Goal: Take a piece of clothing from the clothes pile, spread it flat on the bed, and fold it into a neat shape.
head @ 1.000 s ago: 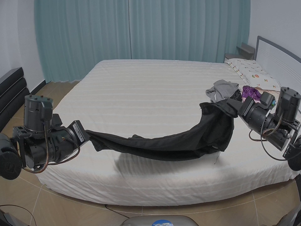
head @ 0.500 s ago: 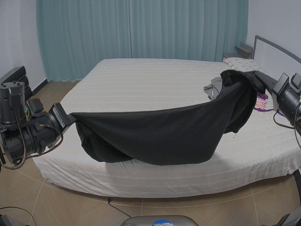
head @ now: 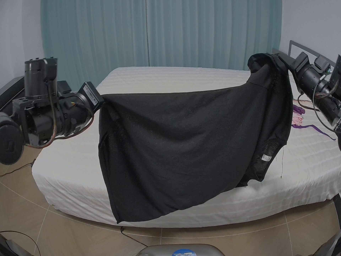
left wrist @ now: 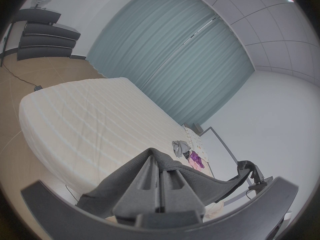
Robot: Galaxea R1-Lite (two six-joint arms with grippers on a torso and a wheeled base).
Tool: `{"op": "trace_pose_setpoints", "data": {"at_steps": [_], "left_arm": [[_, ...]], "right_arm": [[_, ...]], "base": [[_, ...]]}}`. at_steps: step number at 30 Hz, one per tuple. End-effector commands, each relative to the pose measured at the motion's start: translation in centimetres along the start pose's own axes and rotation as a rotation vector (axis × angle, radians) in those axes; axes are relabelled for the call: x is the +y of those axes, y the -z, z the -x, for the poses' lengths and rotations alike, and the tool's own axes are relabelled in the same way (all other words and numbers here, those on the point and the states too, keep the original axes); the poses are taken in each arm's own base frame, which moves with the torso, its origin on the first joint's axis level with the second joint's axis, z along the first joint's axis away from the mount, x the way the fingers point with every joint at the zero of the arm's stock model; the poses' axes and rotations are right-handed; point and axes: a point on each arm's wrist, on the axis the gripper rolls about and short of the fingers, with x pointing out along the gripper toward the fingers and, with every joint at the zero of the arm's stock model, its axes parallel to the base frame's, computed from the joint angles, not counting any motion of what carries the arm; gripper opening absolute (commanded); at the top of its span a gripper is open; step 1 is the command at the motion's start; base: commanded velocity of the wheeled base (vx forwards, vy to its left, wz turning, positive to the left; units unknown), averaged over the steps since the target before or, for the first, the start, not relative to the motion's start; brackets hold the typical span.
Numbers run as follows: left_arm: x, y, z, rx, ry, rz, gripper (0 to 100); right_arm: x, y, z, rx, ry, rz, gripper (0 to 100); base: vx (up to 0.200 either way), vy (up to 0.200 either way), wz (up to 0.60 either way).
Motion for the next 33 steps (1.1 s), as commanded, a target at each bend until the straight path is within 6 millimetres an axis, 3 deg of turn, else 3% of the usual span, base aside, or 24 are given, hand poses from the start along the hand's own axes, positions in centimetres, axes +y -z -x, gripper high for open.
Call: {"op": "trace_pose_setpoints", "data": {"at_steps": [1, 10, 15, 18, 33], "left_arm": [[0.7, 0.8, -5.7, 0.039, -0.06, -0.003, 0], [1.6, 0.7, -11.3, 0.03, -0.094, -0.005, 0], [3.8, 1.5, -15.8, 0.051, -0.139, -0.007, 0], [5.3, 2.8, -17.9, 0.077, -0.172, -0.008, 0], [8.6, 6.5, -24.0, 0.042, -0.148, -0.005, 0]], "right_arm": [[-3.3, 3.0, -5.3, 0.046, 0.079, 0.02, 0], [-6.5, 6.8, -9.2, 0.095, 0.142, 0.088, 0], [-8.5, 9.0, -11.5, 0.115, 0.161, 0.089, 0], [-10.8, 10.7, -12.2, 0.147, 0.205, 0.093, 0], [-16.5, 16.6, -14.1, 0.19, 0.3, 0.087, 0]], "base": [[0.2, 0.0, 0.0], [0.2, 0.0, 0.0], [0.2, 0.0, 0.0], [0.2, 0.0, 0.0], [0.013, 0.0, 0.0]]}}
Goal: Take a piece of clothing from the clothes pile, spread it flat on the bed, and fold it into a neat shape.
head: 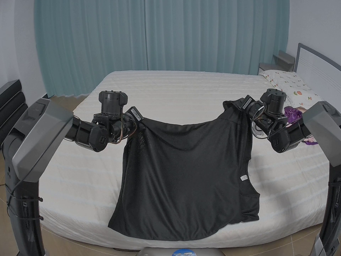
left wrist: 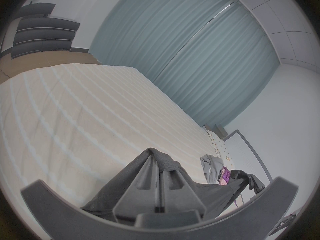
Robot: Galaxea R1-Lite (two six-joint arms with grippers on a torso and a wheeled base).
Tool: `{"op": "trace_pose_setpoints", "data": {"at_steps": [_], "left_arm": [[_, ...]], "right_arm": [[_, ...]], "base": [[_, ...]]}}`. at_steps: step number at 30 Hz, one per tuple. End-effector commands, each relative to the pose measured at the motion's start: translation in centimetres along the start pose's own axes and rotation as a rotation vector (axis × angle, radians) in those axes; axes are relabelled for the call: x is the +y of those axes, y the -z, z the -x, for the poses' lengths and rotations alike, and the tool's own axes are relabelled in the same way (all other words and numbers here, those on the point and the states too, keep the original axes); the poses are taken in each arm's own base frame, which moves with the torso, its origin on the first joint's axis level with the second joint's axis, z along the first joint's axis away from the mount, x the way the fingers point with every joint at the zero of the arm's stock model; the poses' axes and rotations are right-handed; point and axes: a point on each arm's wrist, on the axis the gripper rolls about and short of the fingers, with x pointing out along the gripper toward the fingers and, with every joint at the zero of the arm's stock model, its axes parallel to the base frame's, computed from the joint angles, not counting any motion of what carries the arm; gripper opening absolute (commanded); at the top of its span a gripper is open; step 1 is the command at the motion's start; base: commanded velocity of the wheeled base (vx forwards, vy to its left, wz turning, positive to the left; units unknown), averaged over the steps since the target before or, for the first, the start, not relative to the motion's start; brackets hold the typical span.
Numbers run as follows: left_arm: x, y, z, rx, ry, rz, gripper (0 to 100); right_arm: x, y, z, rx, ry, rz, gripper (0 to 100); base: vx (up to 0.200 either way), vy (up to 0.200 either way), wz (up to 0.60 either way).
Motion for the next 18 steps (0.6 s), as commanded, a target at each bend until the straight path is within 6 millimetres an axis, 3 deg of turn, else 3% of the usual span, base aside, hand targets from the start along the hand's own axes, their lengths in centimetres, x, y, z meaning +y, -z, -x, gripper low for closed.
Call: {"op": "trace_pose_setpoints", "data": {"at_steps": [1, 3, 4, 5, 6, 13, 18], "left_arm": [[1.6, 1.9, -2.8, 0.013, -0.025, -0.004, 0], [1.9, 2.2, -3.6, 0.014, -0.031, 0.006, 0], [2.2, 2.6, -4.0, 0.021, -0.036, 0.013, 0], [2.4, 2.8, -4.1, 0.025, -0.041, 0.016, 0], [2.8, 3.4, -4.6, 0.038, -0.05, 0.018, 100], [4.4, 5.6, -6.8, 0.066, -0.077, 0.011, 100], [4.7, 5.0, -7.0, 0.013, -0.112, 0.014, 100]], "right_arm": [[-2.0, 2.9, -1.7, 0.038, 0.035, 0.005, 0], [-2.7, 4.0, -2.3, 0.047, 0.055, 0.008, 0], [-3.1, 4.8, -2.6, 0.058, 0.068, 0.009, 100], [-3.3, 5.2, -2.6, 0.065, 0.071, 0.011, 100], [-3.9, 6.2, -2.9, 0.083, 0.083, 0.014, 100], [-6.3, 9.5, -3.2, 0.149, 0.133, 0.023, 100], [-7.0, 7.3, -3.2, 0.106, 0.146, 0.002, 100]], "base": [[0.0, 0.0, 0.0], [0.0, 0.0, 0.0], [0.0, 0.0, 0.0], [0.0, 0.0, 0.0], [0.0, 0.0, 0.0], [0.0, 0.0, 0.0], [0.0, 0.0, 0.0]]}}
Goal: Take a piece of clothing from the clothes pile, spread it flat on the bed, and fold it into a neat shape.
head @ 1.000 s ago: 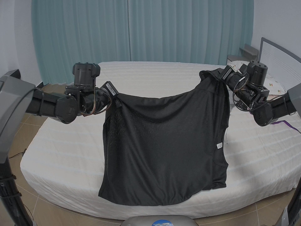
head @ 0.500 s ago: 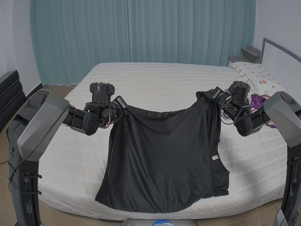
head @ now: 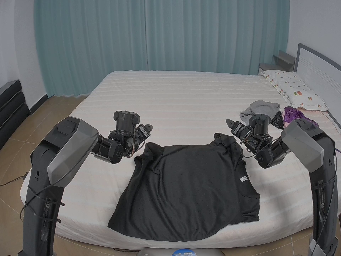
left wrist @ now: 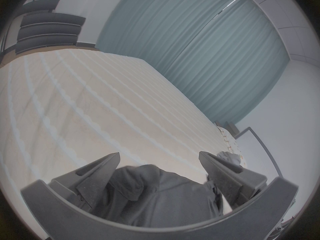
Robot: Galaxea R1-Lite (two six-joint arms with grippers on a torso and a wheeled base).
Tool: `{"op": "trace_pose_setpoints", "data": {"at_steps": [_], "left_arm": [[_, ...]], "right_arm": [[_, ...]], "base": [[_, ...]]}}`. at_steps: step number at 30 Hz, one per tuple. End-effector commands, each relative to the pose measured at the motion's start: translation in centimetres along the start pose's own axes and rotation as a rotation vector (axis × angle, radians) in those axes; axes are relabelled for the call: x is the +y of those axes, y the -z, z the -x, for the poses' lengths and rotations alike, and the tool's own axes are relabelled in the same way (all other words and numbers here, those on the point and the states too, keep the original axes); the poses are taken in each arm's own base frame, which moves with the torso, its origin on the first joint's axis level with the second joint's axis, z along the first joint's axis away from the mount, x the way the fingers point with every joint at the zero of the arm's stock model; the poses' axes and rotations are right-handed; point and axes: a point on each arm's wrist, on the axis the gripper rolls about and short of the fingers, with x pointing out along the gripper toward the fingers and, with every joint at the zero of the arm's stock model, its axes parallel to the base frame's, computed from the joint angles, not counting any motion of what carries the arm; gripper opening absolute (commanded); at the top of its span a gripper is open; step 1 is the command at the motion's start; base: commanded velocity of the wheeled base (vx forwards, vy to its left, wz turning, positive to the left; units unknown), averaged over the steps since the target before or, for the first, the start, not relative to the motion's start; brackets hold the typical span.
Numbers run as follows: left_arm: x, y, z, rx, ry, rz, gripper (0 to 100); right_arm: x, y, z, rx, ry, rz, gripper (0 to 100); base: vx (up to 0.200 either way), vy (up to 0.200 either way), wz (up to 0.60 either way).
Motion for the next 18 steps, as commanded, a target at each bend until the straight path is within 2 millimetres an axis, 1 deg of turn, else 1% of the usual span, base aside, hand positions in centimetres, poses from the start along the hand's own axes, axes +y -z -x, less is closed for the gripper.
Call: {"op": "trace_pose_setpoints", "data": {"at_steps": [1, 4, 8, 9, 11, 12, 13, 14, 17, 18], "left_arm": [[0.9, -0.2, -0.8, -0.036, -0.038, 0.008, 100], [1.2, -1.1, -0.8, -0.072, -0.06, 0.018, 100], [2.2, -1.3, -0.2, -0.054, -0.099, 0.02, 100], [2.3, -1.8, 0.9, -0.04, -0.113, 0.027, 100], [2.5, -2.0, 2.2, -0.013, -0.124, 0.045, 100], [2.6, -2.0, 3.0, 0.006, -0.121, 0.056, 100], [2.5, -2.0, 3.3, 0.016, -0.116, 0.061, 100], [2.7, -2.0, 4.5, 0.054, -0.108, 0.078, 100], [3.4, -1.4, 7.0, 0.121, -0.118, 0.104, 100], [3.5, -1.3, 7.5, 0.132, -0.119, 0.107, 100]], "right_arm": [[-0.9, -1.1, 0.1, -0.019, 0.018, -0.037, 100], [-0.7, -2.6, 0.8, -0.027, 0.019, -0.115, 100], [-1.2, -3.1, 2.1, 0.021, 0.028, -0.134, 100], [-1.5, -3.1, 2.9, 0.06, 0.018, -0.135, 100], [-2.2, -3.0, 3.8, 0.115, 0.028, -0.137, 100], [-2.4, -2.8, 4.2, 0.149, 0.037, -0.14, 100], [-2.5, -2.8, 4.4, 0.161, 0.042, -0.14, 100], [-2.9, -3.0, 4.8, 0.176, 0.056, -0.147, 100], [-3.4, -3.5, 6.2, 0.188, 0.076, -0.175, 100], [-3.5, -3.5, 6.6, 0.199, 0.078, -0.182, 100]], "base": [[0.0, 0.0, 0.0], [0.0, 0.0, 0.0], [0.0, 0.0, 0.0], [0.0, 0.0, 0.0], [0.0, 0.0, 0.0], [0.0, 0.0, 0.0], [0.0, 0.0, 0.0], [0.0, 0.0, 0.0], [0.0, 0.0, 0.0], [0.0, 0.0, 0.0]]}}
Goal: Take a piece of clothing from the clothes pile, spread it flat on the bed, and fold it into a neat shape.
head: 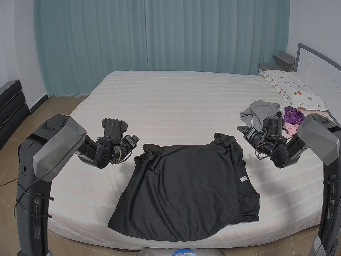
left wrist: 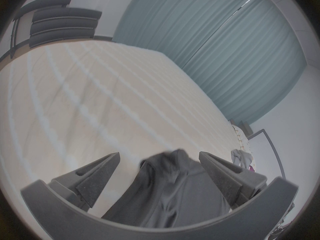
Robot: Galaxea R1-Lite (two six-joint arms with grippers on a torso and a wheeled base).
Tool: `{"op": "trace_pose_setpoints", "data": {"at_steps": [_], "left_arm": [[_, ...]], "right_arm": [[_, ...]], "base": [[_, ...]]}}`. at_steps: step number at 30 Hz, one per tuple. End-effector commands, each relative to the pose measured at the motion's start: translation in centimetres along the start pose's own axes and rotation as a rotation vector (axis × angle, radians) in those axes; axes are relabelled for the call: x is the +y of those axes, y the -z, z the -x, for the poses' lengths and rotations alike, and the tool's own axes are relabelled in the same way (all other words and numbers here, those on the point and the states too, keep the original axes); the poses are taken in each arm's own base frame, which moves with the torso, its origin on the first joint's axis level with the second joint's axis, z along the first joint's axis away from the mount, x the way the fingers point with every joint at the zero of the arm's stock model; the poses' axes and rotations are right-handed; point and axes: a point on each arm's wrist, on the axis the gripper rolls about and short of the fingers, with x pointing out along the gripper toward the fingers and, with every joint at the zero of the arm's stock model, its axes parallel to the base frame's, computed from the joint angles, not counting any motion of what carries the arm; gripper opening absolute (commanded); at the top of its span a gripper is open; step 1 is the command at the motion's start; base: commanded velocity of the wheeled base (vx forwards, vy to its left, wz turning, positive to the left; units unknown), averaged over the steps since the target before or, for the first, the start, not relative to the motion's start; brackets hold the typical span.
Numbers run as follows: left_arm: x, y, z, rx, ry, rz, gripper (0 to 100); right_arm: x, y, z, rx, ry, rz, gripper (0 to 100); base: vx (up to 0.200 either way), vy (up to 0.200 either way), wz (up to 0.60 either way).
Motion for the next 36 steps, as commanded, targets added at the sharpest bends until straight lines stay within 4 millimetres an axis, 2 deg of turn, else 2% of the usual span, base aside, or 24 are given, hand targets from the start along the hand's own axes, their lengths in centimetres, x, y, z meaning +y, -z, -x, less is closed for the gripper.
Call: {"op": "trace_pose_setpoints", "data": {"at_steps": [1, 5, 8, 11, 16, 25, 36], "left_arm": [[0.6, -0.6, 6.3, 0.074, 0.018, 0.043, 100], [1.7, 0.6, 9.2, 0.128, 0.023, 0.059, 100], [2.2, 1.2, 10.3, 0.144, 0.026, 0.06, 100], [3.1, 3.3, 11.7, 0.182, 0.026, 0.1, 100], [3.8, 4.2, 12.1, 0.165, 0.056, 0.097, 100], [4.8, 4.9, 12.4, 0.183, 0.036, 0.102, 100], [4.8, 5.4, 11.9, 0.195, 0.03, 0.13, 100]], "right_arm": [[-0.5, -1.0, 4.1, 0.072, 0.007, -0.054, 100], [-1.2, 0.3, 6.6, 0.162, 0.005, -0.072, 100], [-1.4, 0.9, 7.4, 0.165, 0.002, -0.071, 100], [-1.5, 2.2, 9.6, 0.178, -0.011, -0.057, 100], [-1.7, 3.0, 10.7, 0.183, -0.016, -0.048, 100], [-2.6, 3.9, 11.8, 0.194, 0.01, -0.049, 100], [-2.6, 4.0, 11.9, 0.189, 0.01, -0.048, 100]], "base": [[0.0, 0.0, 0.0], [0.0, 0.0, 0.0], [0.0, 0.0, 0.0], [0.0, 0.0, 0.0], [0.0, 0.0, 0.0], [-0.2, 0.0, 0.0], [0.0, 0.0, 0.0]]}}
